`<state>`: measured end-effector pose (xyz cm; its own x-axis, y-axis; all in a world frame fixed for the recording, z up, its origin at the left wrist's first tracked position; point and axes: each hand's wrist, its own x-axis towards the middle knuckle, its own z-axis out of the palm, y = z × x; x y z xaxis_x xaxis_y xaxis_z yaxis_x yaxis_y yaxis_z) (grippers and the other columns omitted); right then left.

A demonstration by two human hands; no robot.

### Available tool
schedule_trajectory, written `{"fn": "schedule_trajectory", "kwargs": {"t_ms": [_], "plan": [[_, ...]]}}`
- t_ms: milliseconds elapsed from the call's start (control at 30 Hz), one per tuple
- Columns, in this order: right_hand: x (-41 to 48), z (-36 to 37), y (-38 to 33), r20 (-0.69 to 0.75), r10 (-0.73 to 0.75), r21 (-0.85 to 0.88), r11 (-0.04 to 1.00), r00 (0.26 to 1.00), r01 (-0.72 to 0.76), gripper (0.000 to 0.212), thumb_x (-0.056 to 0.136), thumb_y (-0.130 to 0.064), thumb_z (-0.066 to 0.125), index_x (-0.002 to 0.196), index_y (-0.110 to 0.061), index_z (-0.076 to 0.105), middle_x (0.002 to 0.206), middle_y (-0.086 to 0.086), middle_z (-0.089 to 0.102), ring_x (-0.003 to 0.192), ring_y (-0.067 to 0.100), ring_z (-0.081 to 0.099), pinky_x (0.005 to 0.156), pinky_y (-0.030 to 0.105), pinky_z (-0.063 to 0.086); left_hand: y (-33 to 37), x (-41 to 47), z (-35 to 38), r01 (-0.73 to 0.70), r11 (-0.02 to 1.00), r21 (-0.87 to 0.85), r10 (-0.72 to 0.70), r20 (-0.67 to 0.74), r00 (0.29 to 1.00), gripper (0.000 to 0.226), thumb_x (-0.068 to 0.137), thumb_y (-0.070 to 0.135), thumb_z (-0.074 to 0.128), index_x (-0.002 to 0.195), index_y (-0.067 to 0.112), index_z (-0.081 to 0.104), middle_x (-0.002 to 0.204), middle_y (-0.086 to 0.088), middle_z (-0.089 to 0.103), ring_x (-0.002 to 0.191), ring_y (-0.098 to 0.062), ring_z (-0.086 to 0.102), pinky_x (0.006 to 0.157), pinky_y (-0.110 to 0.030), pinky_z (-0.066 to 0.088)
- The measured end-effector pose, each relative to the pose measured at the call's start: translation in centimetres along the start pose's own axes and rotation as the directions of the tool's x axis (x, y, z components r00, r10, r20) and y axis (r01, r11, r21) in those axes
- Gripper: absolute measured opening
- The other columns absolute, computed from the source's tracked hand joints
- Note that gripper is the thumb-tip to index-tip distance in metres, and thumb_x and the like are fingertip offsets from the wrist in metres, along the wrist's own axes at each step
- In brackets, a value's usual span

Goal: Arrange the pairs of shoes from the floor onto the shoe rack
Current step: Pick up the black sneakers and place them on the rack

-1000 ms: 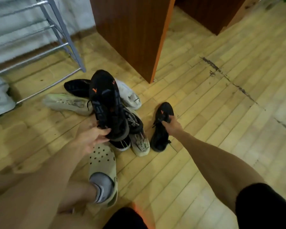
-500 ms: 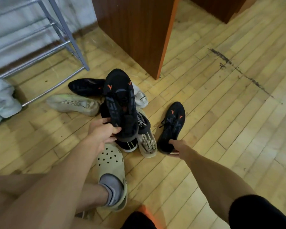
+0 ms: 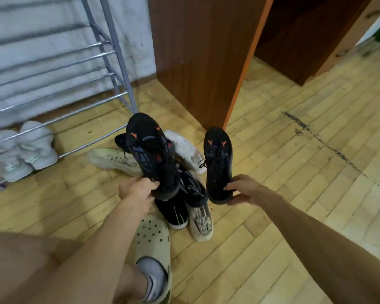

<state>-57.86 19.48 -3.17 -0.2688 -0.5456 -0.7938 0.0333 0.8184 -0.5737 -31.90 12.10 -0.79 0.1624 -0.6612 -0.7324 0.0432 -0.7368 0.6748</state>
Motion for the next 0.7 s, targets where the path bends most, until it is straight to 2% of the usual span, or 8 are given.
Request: {"fn": "schedule_trajectory", "kwargs": {"t_ms": [100,167,233,300,400,500,567,700], "plan": [[-0.5,2.0,-4.6,0.114,-0.108,-0.063,0.991,0.988,0.116,0.032,0.088,0.001,0.061,0.115,-0.007,0.046,0.119,0.014,0.052,0.091,0.037,0.064,0.071,0.043,0.060,2.4,0.3,-2.6,-0.057,0.998,-0.019,0.057,0.003,0.998,0.029,0.078,-0.011,0.066,0.104,0.001,0.065,0.106,-0.015,0.069,0.097,-0.032,0.067,0.078,-0.040,0.055],[0.0,4.1,-7.5,0.175,-0.122,-0.112,0.983,0.977,0.143,0.025,0.090,0.001,0.057,0.114,-0.002,0.050,0.122,0.015,0.054,0.097,0.040,0.062,0.075,0.046,0.059,3.8,0.8,-4.6,-0.085,0.996,0.002,0.085,-0.007,0.996,0.025,0.078,-0.011,0.066,0.099,0.004,0.065,0.104,-0.014,0.070,0.097,-0.031,0.067,0.075,-0.038,0.055],[0.8,6.4,-9.9,0.215,-0.109,-0.180,0.972,0.971,0.149,0.029,0.091,-0.002,0.057,0.119,0.008,0.054,0.132,0.020,0.054,0.101,0.041,0.064,0.070,0.044,0.061,4.9,1.6,-6.2,-0.081,0.996,0.025,0.082,-0.043,0.996,0.027,0.078,-0.012,0.066,0.102,-0.001,0.066,0.105,-0.015,0.070,0.097,-0.033,0.067,0.074,-0.039,0.056],[1.8,8.9,-11.6,0.243,-0.093,-0.231,0.961,0.966,0.151,0.035,0.092,-0.004,0.058,0.122,0.012,0.054,0.129,0.023,0.055,0.096,0.041,0.065,0.061,0.041,0.062,5.8,2.8,-7.6,-0.052,0.997,0.059,0.057,-0.091,0.994,0.031,0.076,-0.012,0.067,0.106,-0.007,0.064,0.106,-0.017,0.069,0.096,-0.034,0.067,0.072,-0.041,0.057],[3.2,12.3,-13.1,0.273,-0.075,-0.269,0.951,0.959,0.151,0.028,0.093,-0.002,0.055,0.118,0.012,0.055,0.107,0.020,0.063,0.085,0.037,0.066,0.073,0.048,0.060,6.9,4.5,-8.4,0.002,0.996,0.090,0.009,-0.120,0.993,0.018,0.079,-0.012,0.065,0.096,-0.006,0.060,0.099,-0.018,0.064,0.093,-0.035,0.064,0.070,-0.043,0.054],[5.7,15.1,-14.8,0.252,-0.091,-0.294,0.941,0.964,0.166,0.031,0.090,-0.001,0.057,0.120,0.009,0.056,0.118,0.025,0.064,0.097,0.044,0.066,0.081,0.052,0.057,7.6,7.1,-8.3,0.031,0.997,0.071,-0.022,-0.122,0.992,0.017,0.081,-0.012,0.064,0.096,-0.005,0.059,0.102,-0.019,0.063,0.099,-0.037,0.063,0.072,-0.044,0.054],[7.6,16.5,-16.4,0.251,-0.101,-0.300,0.938,0.963,0.176,0.033,0.089,-0.003,0.058,0.120,0.008,0.057,0.117,0.027,0.065,0.094,0.044,0.068,0.074,0.049,0.060,8.1,9.5,-8.0,0.034,0.998,0.057,-0.025,-0.150,0.988,0.023,0.080,-0.011,0.065,0.103,-0.008,0.060,0.107,-0.019,0.064,0.103,-0.037,0.064,0.076,-0.045,0.055],[11.8,18.9,-19.9,0.272,-0.135,-0.307,0.926,0.953,0.219,0.031,0.088,-0.004,0.057,0.118,0.007,0.058,0.109,0.026,0.068,0.071,0.037,0.067,0.058,0.040,0.062,9.6,15.2,-7.4,0.003,0.999,0.041,0.004,-0.180,0.984,0.025,0.080,-0.009,0.067,0.104,-0.005,0.062,0.103,-0.015,0.065,0.091,-0.029,0.061,0.075,-0.038,0.055]]}}
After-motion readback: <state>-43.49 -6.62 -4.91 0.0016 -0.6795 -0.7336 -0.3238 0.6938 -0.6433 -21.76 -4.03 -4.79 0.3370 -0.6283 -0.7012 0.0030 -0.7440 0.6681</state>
